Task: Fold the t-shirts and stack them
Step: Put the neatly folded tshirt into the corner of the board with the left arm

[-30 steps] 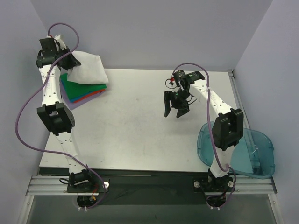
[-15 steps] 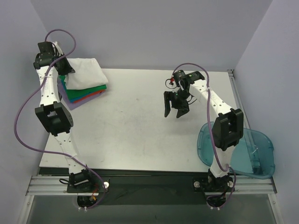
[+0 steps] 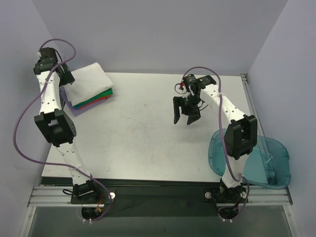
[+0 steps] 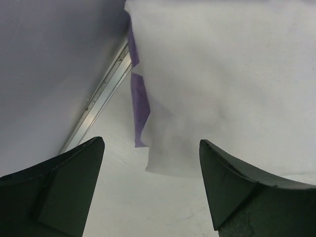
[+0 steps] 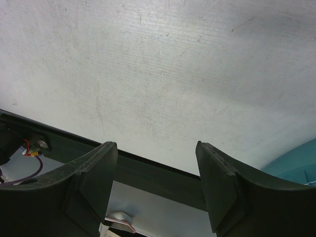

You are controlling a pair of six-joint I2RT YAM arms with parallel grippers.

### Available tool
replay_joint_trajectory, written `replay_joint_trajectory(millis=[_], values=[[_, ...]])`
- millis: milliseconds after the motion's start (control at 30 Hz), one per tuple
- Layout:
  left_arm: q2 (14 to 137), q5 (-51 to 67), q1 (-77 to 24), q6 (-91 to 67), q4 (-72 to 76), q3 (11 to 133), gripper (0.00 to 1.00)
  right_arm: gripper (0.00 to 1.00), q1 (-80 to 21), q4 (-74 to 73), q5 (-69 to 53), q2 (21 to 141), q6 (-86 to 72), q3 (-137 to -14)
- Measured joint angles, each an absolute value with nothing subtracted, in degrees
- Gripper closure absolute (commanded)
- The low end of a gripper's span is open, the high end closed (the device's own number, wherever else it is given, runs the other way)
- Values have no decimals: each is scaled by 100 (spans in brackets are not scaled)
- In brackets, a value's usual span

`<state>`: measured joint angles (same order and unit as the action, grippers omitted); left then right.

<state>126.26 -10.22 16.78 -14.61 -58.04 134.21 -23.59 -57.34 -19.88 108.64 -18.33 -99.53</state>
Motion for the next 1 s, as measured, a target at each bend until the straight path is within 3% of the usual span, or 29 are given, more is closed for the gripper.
replay_joint_trajectory(millis=[433, 1000], values=[[10444, -1872, 480, -1503, -5212, 11181, 5, 34, -2359, -5725, -1841, 10864, -1831, -9953], [10160, -1321, -2849, -2543, -4777, 9341, 3, 35, -2405, -5295, -1066, 10226, -1970, -9620]])
